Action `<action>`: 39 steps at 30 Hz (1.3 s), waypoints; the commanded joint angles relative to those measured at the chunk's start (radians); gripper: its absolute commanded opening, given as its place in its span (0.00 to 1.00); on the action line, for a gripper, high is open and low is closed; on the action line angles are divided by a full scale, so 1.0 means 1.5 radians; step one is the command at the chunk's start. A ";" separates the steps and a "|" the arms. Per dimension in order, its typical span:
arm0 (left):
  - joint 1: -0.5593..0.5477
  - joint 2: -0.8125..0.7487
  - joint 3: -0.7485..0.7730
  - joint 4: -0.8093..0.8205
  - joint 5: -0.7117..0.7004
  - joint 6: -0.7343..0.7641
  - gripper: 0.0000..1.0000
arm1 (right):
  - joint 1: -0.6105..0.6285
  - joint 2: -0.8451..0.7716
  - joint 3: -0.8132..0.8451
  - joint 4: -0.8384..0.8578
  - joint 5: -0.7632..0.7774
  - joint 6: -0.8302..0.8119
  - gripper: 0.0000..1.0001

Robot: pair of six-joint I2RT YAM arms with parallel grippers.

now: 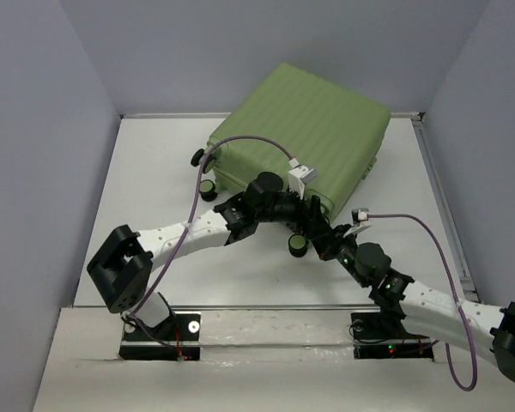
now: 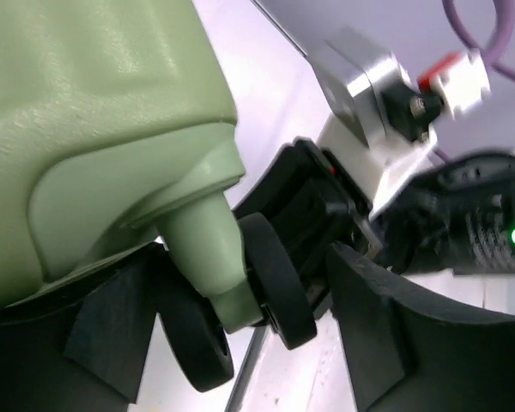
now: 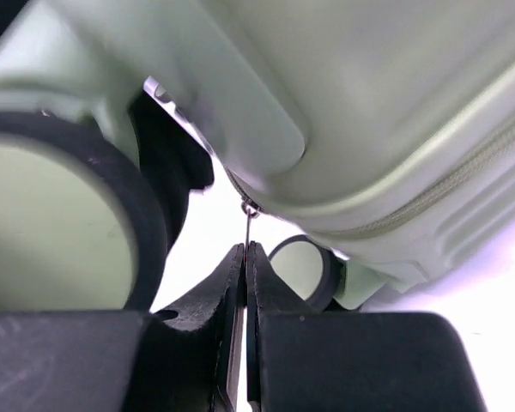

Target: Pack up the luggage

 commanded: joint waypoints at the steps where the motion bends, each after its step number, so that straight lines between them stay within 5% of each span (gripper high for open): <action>1: -0.023 0.062 0.132 0.159 -0.003 -0.058 0.78 | 0.092 0.011 -0.024 0.160 0.091 -0.058 0.07; 6: -0.035 0.138 0.237 0.206 -0.001 -0.116 0.66 | 0.234 0.215 -0.007 0.415 0.290 -0.151 0.07; 11: -0.042 0.187 0.342 0.210 0.050 -0.173 0.69 | 0.287 0.439 0.051 0.704 0.376 -0.267 0.07; 16: -0.067 0.212 0.449 0.099 0.081 -0.140 0.99 | 0.287 0.572 0.140 0.797 0.415 -0.319 0.07; 21: -0.070 0.150 0.472 -0.080 0.047 -0.027 0.99 | 0.287 0.606 0.147 0.804 0.416 -0.297 0.07; 23: -0.064 0.047 0.469 -0.169 -0.051 0.048 0.99 | 0.281 0.602 0.133 0.804 0.424 -0.288 0.07; 28: 0.046 -0.178 0.267 -0.242 -0.201 0.054 0.99 | 0.268 0.568 0.103 0.772 0.424 -0.256 0.07; 34: 0.284 -0.353 0.079 -0.421 -0.361 0.139 0.99 | 0.262 0.544 0.082 0.741 0.418 -0.230 0.07; 39: 0.396 -0.381 -0.043 -0.385 -0.315 0.197 0.99 | 0.256 0.533 0.077 0.734 0.413 -0.229 0.07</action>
